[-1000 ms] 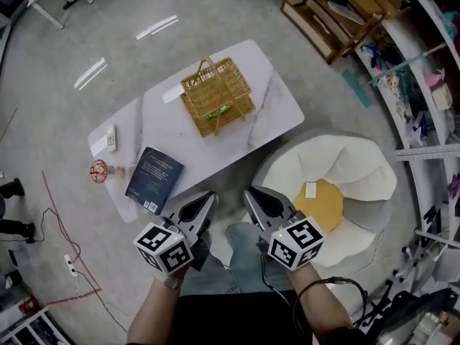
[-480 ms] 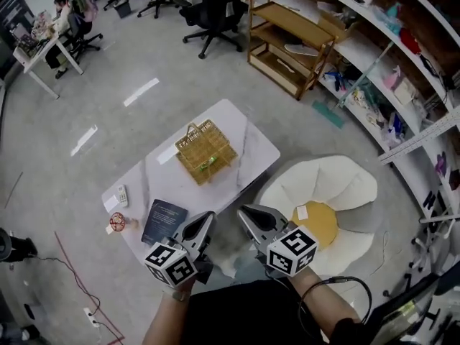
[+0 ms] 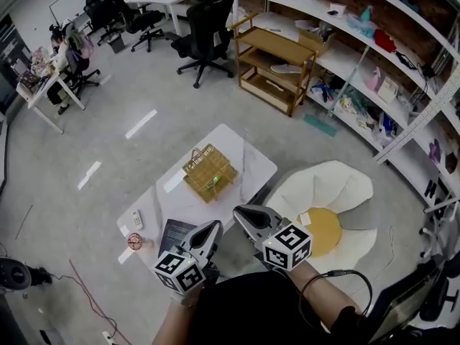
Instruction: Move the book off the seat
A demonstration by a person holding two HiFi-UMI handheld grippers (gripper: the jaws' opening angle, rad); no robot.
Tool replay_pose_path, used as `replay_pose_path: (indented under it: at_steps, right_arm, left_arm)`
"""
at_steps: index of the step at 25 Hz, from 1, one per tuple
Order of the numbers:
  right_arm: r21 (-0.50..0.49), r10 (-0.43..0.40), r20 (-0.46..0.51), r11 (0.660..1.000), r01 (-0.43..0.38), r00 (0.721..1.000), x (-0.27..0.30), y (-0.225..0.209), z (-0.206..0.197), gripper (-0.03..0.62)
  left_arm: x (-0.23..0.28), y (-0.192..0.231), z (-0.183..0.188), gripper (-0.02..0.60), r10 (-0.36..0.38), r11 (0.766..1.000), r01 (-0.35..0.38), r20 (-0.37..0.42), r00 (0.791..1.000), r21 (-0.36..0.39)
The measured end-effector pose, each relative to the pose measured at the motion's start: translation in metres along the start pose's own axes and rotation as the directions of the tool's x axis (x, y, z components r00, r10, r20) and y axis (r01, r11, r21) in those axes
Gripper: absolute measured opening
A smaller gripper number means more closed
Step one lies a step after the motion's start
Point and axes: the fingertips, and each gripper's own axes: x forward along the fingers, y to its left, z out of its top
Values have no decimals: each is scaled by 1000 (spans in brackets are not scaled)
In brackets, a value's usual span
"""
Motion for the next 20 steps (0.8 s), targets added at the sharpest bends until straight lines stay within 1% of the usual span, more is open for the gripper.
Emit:
replay_pose_path:
  at_steps: [6, 11, 17, 20]
  right_arm:
    - [-18, 6, 31, 1000, -5, 1000, -2, 20, 28, 29]
    - [-31, 12, 36, 999, -11, 999, -13, 38, 31, 29]
    - [-18, 9, 68, 1000, -8, 998, -18, 45, 37, 29]
    - [-17, 7, 72, 1000, -6, 997, -21, 48, 40, 29]
  left_arm:
    - [-13, -12, 31, 6, -11, 999, 11, 6, 1000, 35]
    - [-25, -26, 35, 6, -29, 998, 28, 7, 1000, 53]
    - [-30, -36, 45, 6, -50, 995, 49, 14, 999, 89]
    - [-38, -41, 51, 6, -48, 993, 45, 20, 999, 111]
